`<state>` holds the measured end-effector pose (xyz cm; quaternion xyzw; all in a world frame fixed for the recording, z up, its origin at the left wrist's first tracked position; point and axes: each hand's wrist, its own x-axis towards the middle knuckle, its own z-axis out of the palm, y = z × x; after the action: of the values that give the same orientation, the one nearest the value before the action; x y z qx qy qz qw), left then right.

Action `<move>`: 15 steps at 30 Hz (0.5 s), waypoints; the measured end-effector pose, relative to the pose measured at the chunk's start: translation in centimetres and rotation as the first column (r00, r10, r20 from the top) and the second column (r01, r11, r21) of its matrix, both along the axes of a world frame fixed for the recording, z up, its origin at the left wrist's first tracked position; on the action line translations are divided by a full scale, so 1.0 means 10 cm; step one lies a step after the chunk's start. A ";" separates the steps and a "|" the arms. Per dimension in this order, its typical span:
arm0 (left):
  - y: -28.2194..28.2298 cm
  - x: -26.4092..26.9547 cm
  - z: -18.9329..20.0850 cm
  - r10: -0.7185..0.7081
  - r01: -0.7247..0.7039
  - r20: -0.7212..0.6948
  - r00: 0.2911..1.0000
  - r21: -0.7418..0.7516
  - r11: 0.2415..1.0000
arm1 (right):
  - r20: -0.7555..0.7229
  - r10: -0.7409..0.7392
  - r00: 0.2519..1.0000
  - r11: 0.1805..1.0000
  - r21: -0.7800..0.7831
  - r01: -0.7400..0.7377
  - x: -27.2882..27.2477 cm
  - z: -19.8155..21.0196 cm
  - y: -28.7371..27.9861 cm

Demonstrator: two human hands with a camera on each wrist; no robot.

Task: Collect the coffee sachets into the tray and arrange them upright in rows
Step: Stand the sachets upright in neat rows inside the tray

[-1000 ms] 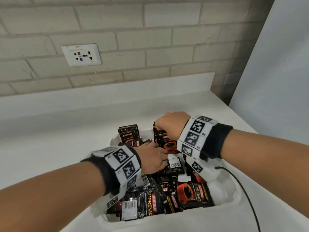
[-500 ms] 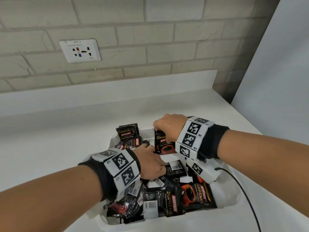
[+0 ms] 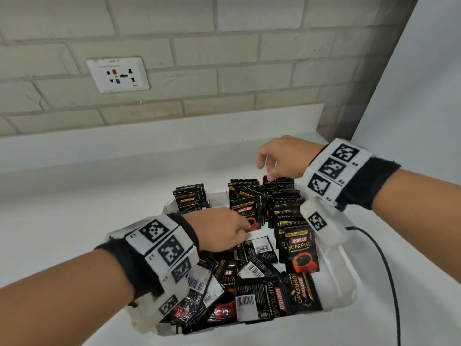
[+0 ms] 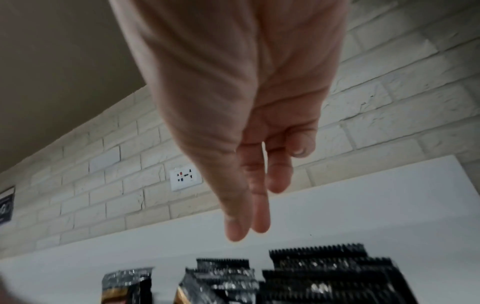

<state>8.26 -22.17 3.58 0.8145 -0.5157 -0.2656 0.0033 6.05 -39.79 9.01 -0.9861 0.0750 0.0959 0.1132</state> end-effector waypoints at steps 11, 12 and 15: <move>-0.07 0.06 -0.01 0.135 -0.135 0.108 0.985 -0.006 0.991 | -0.093 0.172 0.981 0.970 -0.156 -0.185 0.04 -0.24 0.16; -0.08 0.06 -0.02 0.132 -0.132 0.120 0.984 -0.004 0.991 | -0.077 0.184 0.980 0.967 -0.162 -0.195 0.05 -0.24 0.17; -0.08 0.08 -0.05 0.128 -0.127 0.161 0.979 -0.014 0.992 | -0.029 0.213 0.977 0.962 -0.169 -0.215 0.07 -0.24 0.20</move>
<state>9.02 -23.02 3.04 0.8647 -0.4615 -0.1972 -0.0200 6.75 -37.82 6.64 -0.9939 -0.0234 0.1060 0.0168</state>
